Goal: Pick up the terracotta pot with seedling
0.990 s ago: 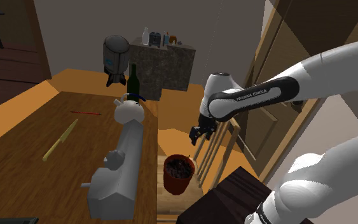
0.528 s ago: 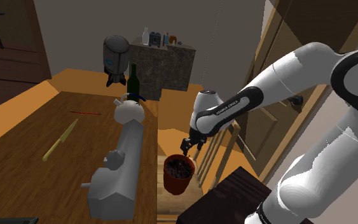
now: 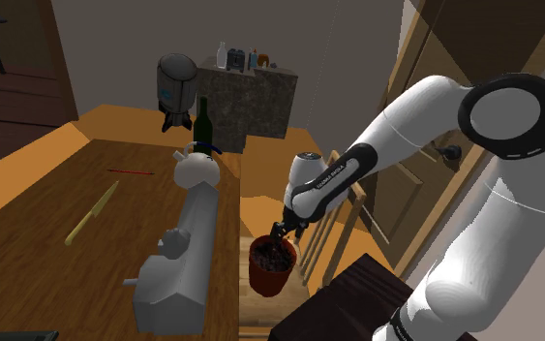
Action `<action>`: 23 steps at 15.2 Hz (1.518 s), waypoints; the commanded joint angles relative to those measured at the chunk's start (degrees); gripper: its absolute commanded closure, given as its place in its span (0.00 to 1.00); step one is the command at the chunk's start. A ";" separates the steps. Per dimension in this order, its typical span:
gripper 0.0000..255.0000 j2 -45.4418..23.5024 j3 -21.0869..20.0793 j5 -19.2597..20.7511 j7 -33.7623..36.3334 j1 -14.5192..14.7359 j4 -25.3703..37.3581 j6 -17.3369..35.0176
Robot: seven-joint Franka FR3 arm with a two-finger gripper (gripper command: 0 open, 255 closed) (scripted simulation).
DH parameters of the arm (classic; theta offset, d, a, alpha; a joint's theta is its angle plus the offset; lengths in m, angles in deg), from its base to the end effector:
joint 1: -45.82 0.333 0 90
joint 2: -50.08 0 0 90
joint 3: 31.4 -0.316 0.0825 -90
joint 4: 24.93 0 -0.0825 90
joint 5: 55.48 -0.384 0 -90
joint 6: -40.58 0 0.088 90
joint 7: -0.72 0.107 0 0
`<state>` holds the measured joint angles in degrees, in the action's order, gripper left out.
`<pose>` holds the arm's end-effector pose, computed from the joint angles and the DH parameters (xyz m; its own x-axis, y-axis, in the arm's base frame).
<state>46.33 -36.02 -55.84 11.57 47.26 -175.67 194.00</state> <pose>0.4264 0.0456 0.2234 0.9958 -0.0892 -0.0197 -0.0893 -0.9960 -0.0044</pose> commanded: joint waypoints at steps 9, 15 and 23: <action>1.00 -2.25 0.09 0.39 0.28 0.03 0.07 2.21; 1.00 -0.48 0.00 0.08 0.06 -0.01 0.06 0.45; 1.00 6.29 -0.12 -0.88 -0.58 0.01 0.46 -6.70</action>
<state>51.55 -36.19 -56.60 11.18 47.32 -175.43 188.37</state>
